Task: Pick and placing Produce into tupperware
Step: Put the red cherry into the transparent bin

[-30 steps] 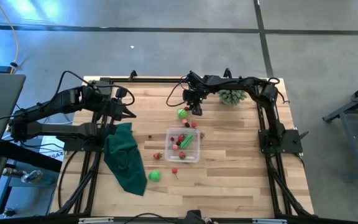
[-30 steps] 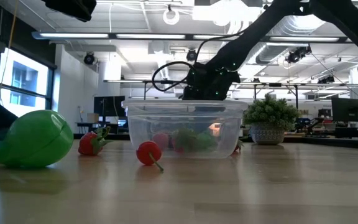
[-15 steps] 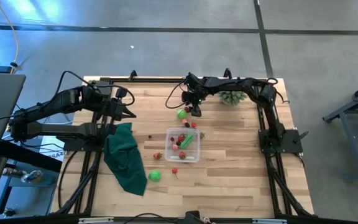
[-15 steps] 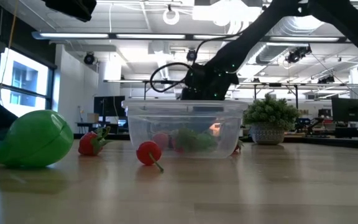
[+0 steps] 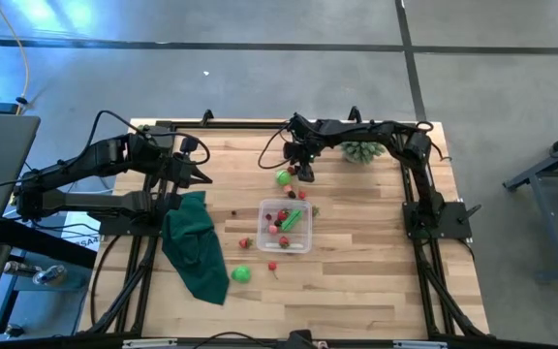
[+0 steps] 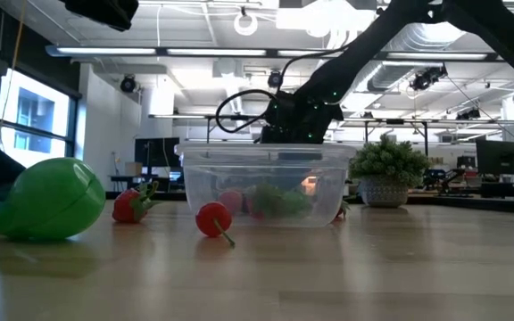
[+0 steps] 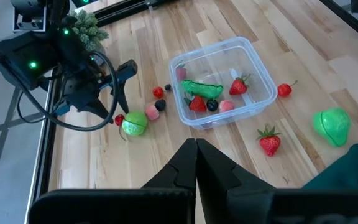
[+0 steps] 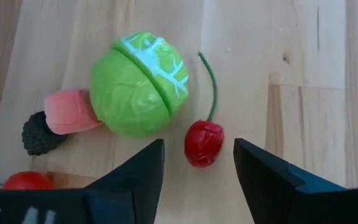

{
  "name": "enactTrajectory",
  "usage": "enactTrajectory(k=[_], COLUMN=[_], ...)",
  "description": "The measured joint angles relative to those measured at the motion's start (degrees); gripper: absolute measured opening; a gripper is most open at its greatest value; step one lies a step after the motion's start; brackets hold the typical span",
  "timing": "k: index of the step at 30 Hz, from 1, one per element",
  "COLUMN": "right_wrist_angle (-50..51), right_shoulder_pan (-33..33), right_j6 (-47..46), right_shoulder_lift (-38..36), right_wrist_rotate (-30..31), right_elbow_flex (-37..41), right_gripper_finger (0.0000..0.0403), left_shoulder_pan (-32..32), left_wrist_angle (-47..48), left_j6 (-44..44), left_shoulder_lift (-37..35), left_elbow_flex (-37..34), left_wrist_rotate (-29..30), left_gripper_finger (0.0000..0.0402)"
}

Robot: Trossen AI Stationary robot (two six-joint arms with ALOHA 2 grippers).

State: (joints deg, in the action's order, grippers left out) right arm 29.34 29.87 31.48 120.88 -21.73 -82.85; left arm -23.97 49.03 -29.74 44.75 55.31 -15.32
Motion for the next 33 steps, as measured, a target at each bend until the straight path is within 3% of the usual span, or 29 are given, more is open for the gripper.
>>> enactTrajectory(k=[33], right_wrist_angle=[1.45], right_shoulder_pan=[-0.81], right_j6=[-3.78], right_shoulder_lift=[1.6], right_wrist_rotate=[-0.98], right_elbow_flex=[-1.55], right_gripper_finger=[0.0101], left_shoulder_pan=[0.0], left_wrist_angle=[-0.01], left_j6=[0.0], left_shoulder_lift=[0.0], left_elbow_flex=[0.02], left_wrist_rotate=[0.01], left_gripper_finger=[0.0001])
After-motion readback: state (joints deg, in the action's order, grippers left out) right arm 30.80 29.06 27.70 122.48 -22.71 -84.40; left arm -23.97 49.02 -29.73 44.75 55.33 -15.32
